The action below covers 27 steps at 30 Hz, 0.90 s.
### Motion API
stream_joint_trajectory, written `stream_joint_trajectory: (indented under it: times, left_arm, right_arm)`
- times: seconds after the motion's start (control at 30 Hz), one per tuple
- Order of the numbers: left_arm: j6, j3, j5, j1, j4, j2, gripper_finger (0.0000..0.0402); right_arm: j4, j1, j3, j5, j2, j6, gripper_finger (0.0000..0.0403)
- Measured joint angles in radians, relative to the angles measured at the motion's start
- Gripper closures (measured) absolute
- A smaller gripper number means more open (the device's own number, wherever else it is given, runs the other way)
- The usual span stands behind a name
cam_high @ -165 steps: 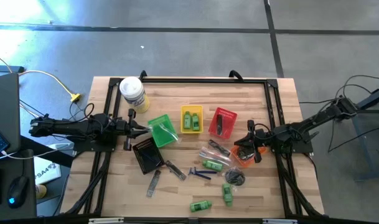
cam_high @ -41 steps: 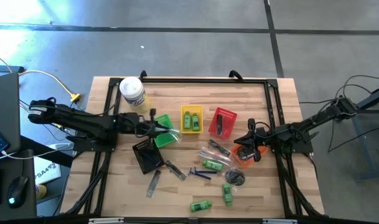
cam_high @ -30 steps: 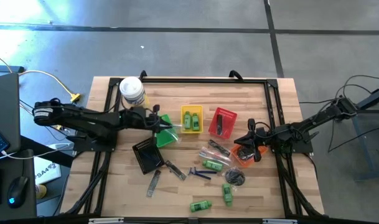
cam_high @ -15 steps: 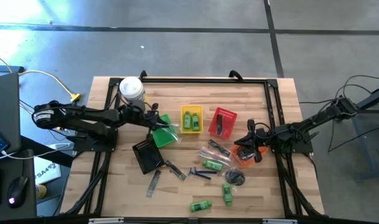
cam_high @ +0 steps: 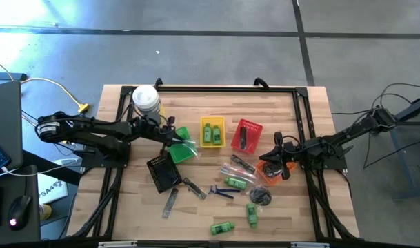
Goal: Pick & Place Travel size toiletries
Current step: Put the blue toothbrush into the green bin
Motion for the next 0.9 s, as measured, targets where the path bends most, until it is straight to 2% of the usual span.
stream_joint_trajectory:
  times: [0.13, 0.43, 0.77, 0.9]
  left_arm:
    - [0.004, 0.000, -0.029, 0.000, 0.000, 0.000, 0.0380]
    - [-0.005, 0.000, 0.006, 0.000, -0.032, 0.000, 0.0380]
    - [-0.031, 0.000, -0.014, 0.000, -0.048, 0.000, 0.0379]
    - [-0.056, 0.000, -0.013, 0.000, -0.048, 0.000, 0.0364]
  right_arm:
    - [0.000, 0.000, 0.000, 0.000, 0.000, 0.007, 0.0400]
    - [0.000, 0.000, 0.000, -0.002, 0.000, 0.019, 0.0400]
    - [0.000, 0.000, 0.000, -0.003, 0.000, 0.019, 0.0400]
    - [0.000, 0.000, 0.000, -0.003, 0.000, 0.019, 0.0400]
